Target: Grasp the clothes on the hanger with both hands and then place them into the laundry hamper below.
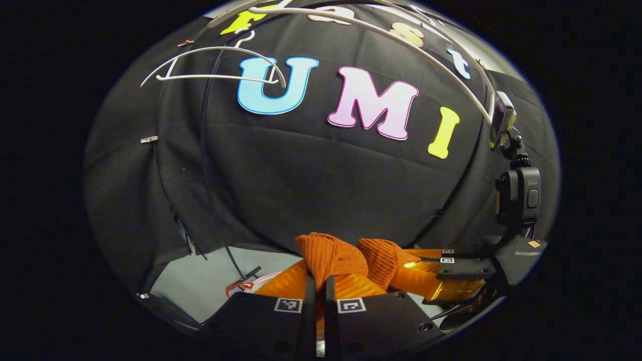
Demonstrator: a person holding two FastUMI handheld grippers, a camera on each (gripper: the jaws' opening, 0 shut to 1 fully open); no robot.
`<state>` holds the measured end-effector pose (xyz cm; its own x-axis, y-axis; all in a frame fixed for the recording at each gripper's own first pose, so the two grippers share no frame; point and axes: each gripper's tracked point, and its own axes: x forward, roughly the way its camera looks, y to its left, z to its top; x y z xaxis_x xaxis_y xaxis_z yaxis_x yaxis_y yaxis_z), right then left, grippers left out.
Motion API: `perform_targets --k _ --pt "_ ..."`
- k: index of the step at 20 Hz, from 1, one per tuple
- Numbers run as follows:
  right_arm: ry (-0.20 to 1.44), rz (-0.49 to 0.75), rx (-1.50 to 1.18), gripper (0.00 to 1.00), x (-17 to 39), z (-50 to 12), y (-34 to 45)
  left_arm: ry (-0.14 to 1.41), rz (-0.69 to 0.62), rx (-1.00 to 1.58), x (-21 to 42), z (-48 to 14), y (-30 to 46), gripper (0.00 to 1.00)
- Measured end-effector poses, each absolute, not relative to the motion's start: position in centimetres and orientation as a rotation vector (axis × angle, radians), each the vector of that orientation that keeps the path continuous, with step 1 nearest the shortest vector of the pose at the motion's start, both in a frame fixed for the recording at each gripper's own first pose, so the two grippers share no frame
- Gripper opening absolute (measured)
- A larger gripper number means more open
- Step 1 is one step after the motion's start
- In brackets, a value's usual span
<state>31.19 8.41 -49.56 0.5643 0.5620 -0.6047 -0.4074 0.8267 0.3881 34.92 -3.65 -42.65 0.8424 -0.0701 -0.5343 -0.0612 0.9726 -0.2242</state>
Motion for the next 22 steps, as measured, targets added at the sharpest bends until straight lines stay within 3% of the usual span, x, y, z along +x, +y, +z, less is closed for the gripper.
perform_targets --k 4,5,8,10,22 --pt "0.833 0.548 0.193 0.13 30.6 -51.1 7.2 0.618 0.009 -0.233 34.4 -43.7 -3.3 0.14" --pt "0.854 0.520 0.156 0.13 30.6 -52.2 6.5 0.635 0.022 -0.220 34.2 -44.6 -3.2 0.11" --pt "0.859 0.498 0.089 1.00 30.0 -51.6 4.4 0.697 0.061 -0.173 32.6 -46.1 -2.4 0.57" --pt "0.841 0.491 0.133 0.99 30.3 -51.7 4.6 0.708 0.096 -0.141 32.2 -47.1 -1.8 0.93" --pt "0.802 0.493 0.129 0.99 28.7 -49.5 4.7 0.627 0.107 -0.156 30.6 -43.9 -0.9 0.95"
